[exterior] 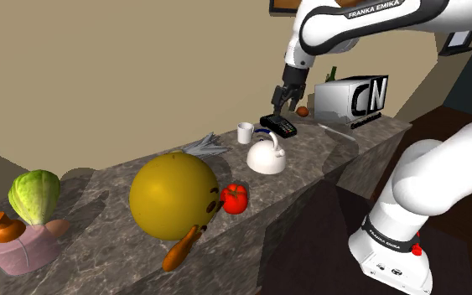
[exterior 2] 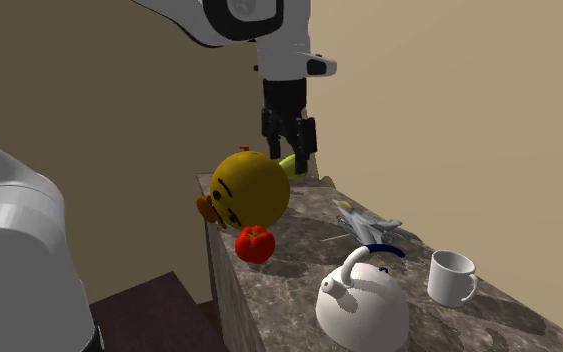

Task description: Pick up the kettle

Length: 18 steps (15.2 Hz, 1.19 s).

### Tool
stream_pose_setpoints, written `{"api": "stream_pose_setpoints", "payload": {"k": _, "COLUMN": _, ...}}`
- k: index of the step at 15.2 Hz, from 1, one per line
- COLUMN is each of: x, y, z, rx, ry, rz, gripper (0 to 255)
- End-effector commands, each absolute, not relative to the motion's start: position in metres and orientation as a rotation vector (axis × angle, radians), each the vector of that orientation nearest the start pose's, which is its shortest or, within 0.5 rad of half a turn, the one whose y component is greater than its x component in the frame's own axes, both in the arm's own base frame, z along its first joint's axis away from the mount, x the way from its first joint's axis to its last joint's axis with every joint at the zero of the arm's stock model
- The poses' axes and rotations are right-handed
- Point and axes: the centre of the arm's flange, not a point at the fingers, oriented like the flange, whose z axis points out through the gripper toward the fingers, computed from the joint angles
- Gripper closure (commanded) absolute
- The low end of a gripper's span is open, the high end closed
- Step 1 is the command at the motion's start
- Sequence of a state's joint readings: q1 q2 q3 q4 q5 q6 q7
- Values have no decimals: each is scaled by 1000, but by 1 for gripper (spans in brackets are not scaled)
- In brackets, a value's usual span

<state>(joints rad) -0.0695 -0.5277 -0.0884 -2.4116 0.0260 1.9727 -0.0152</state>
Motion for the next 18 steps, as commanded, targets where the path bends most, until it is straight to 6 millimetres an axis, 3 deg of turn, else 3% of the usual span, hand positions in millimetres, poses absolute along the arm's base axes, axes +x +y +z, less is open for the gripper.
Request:
{"api": "stream_pose_setpoints", "payload": {"k": 1, "x": 408, "y": -79, "z": 490, "rx": -3072, "ry": 243, "rz": -147, "gripper": 0}}
{"api": "stream_pose_setpoints", "payload": {"k": 14, "x": 485, "y": -176, "z": 376, "rx": -3084, "ry": 406, "rz": -158, "gripper": 0}}
{"api": "stream_pose_setpoints", "payload": {"k": 18, "x": 488, "y": -180, "z": 356, "rx": -3084, "ry": 413, "rz": -159, "gripper": 0}}
